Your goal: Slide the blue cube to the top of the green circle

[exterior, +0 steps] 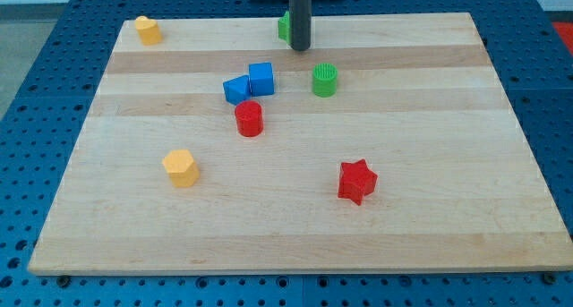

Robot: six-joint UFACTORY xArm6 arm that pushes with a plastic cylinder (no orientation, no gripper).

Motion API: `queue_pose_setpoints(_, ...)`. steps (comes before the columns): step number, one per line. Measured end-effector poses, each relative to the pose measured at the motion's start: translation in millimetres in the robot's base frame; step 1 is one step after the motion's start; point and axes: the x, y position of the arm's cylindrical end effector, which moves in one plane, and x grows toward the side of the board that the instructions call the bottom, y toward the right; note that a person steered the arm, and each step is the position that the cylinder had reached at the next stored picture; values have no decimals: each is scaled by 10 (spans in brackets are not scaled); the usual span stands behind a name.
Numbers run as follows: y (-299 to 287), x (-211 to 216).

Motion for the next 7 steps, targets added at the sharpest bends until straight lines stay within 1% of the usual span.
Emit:
queue_pose_setpoints(1, 0, 154)
queue_pose_setpoints(2, -65, 160)
queue_pose_setpoints(4, -412, 212)
queue_pose_setpoints(6, -788, 428)
queue_pose_setpoints(7, -793, 428)
